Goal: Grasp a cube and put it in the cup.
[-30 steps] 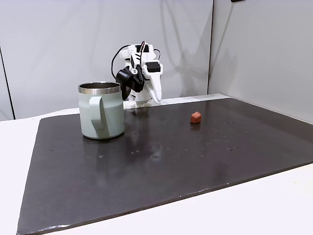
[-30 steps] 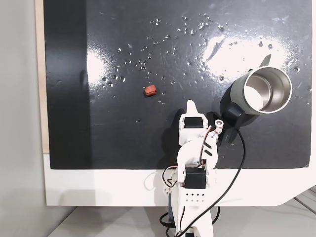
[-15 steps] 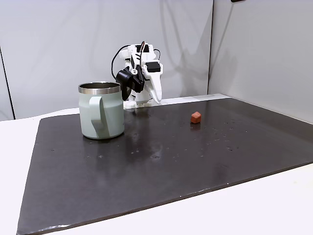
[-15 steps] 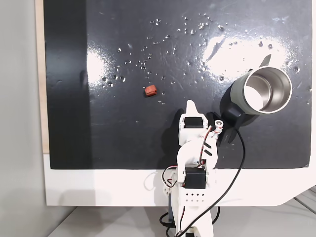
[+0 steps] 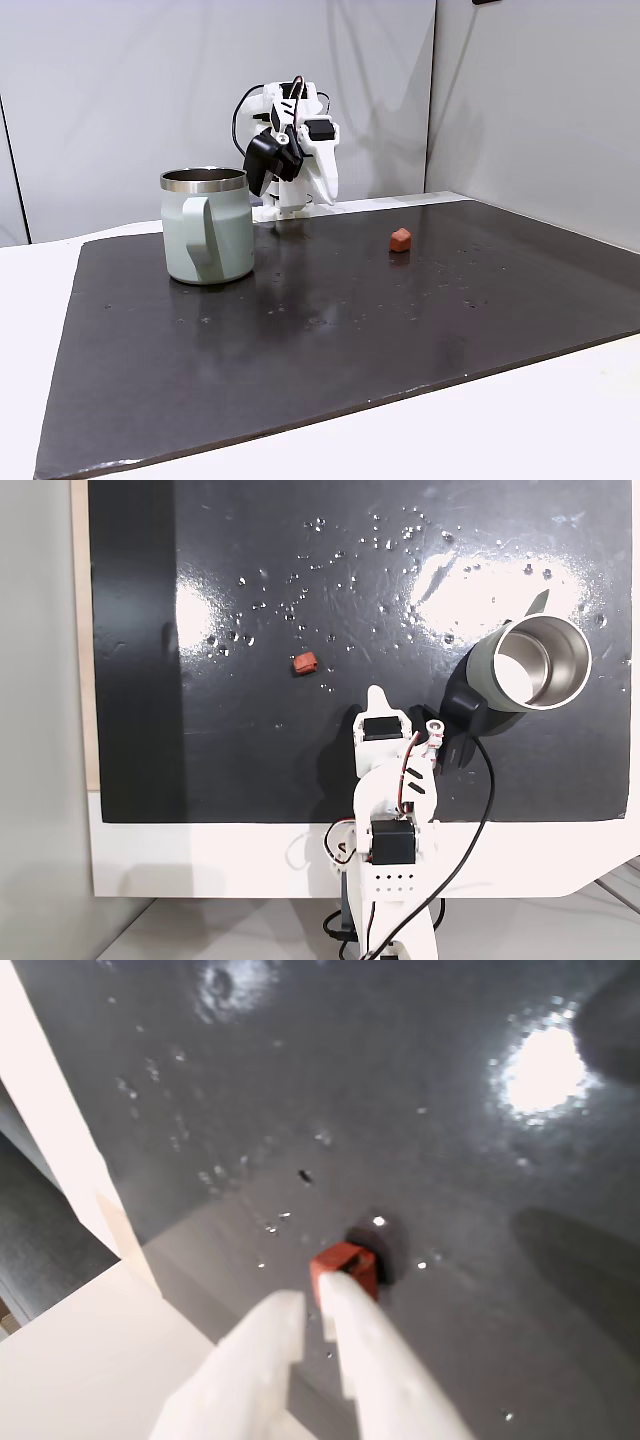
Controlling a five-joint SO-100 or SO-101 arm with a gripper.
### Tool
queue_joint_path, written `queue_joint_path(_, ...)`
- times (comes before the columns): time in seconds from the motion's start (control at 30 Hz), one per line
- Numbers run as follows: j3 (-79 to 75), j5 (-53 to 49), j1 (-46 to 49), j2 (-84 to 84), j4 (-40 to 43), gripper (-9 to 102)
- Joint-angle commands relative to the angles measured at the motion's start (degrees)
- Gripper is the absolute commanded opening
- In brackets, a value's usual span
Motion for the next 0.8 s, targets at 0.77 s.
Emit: queue_joint_path(0.77,-51.6,5.4,-10.7,-48.2,12.6,0)
